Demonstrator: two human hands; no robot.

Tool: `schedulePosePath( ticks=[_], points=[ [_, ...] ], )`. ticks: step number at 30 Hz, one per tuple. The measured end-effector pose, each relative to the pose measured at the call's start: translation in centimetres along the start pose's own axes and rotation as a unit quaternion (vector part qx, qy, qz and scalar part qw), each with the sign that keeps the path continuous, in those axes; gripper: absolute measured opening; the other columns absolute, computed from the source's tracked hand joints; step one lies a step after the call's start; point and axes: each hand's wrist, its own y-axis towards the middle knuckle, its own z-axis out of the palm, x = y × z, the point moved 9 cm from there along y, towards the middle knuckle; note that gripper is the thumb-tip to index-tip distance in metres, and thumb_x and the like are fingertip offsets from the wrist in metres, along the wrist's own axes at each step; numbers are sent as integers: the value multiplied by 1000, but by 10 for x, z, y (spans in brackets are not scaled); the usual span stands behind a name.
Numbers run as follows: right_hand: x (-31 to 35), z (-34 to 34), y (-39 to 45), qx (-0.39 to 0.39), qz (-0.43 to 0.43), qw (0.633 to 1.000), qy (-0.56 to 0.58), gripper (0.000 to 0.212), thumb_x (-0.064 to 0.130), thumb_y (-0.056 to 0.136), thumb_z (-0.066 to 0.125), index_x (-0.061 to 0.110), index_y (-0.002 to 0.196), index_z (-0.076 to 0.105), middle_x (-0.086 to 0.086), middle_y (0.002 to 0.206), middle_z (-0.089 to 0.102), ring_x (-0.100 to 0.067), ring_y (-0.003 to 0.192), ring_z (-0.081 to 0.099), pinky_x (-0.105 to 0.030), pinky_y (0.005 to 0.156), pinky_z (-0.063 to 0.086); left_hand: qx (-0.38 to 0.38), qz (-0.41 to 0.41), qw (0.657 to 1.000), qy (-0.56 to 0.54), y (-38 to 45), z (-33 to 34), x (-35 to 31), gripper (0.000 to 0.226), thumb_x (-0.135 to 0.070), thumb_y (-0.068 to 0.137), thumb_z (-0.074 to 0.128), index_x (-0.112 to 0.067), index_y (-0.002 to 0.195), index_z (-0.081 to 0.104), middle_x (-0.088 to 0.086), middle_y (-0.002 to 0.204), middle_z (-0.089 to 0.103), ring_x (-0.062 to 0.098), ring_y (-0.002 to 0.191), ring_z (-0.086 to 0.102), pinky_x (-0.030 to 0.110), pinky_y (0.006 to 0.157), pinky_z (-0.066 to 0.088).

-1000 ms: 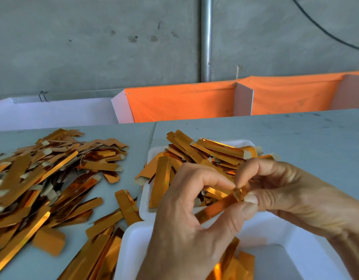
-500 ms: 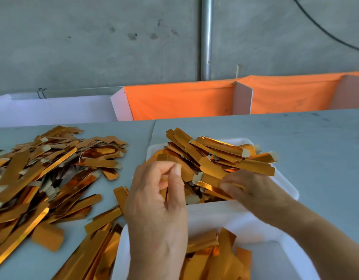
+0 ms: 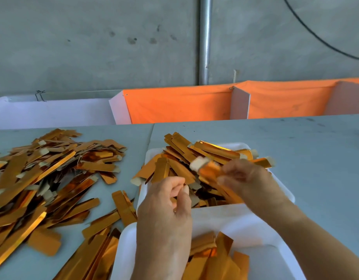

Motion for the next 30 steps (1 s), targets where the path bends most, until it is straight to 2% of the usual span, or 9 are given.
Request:
schedulePosePath(
  ticks=[3,5,9,12,15,17,20,25,30],
  points=[
    [19,-3,-7,58,4,960,272,14,28,70,76,17,76,69,-13,81,67,-23,75,63,-28,71,54,48,-20,994,-97,-2,10,-2,35,-53,83,51,-44,116,55,-29,108,59,-18,92,55,-6,66,37],
    [28,11,-17,140,5,939,313,29,33,64,75,12,84,70,-16,91,71,-26,80,68,-32,76,57,93,-4,983,-156,-5,19,-11,32,-49,79,56,-46,111,57,-29,102,65,-17,94,58,-2,70,41],
    [29,17,-27,180,41,910,371,33,22,67,73,3,94,66,-15,93,72,-26,84,71,-30,70,57,101,35,986,-131,-7,25,-16,24,-33,89,58,-43,110,63,-24,94,69,-5,92,63,14,76,52],
    [26,1,-22,88,39,942,321,35,23,67,75,17,99,64,-5,98,72,-23,88,71,-32,71,57,76,16,993,-83,-5,22,-8,29,-34,92,52,-44,118,60,-27,99,67,-6,97,60,16,83,52],
    [35,-26,-21,-35,-23,980,195,26,22,73,74,37,89,60,4,92,69,-15,84,67,-18,57,49,65,25,997,-23,-6,22,-9,37,-39,94,46,-46,131,48,-29,112,60,-6,107,54,13,92,46],
    [42,-24,-23,-16,-45,985,163,22,25,73,72,41,84,63,4,91,68,-10,82,65,-12,53,45,71,28,997,-14,-7,23,-10,41,-37,94,50,-47,133,44,-31,116,55,-6,111,51,8,93,42],
    [37,-13,-23,19,-30,994,106,26,14,79,73,37,87,66,6,92,66,-8,87,65,-16,62,50,90,37,995,-12,-8,30,-11,49,-37,90,57,-50,135,40,-26,119,57,1,115,52,22,99,44],
    [24,-12,-20,65,38,968,239,19,-4,82,65,15,83,63,-2,75,69,-15,65,69,-18,57,53,93,38,993,-58,-5,31,-7,38,-44,88,54,-54,125,48,-45,98,52,-26,99,46,-5,78,34],
    [1,-24,-15,38,110,930,349,16,-8,83,59,7,78,60,-10,72,60,-16,60,67,-19,51,53,56,-37,993,-95,4,24,16,34,-40,93,49,-49,125,49,-35,105,57,-8,103,56,14,88,49]
  ],
)
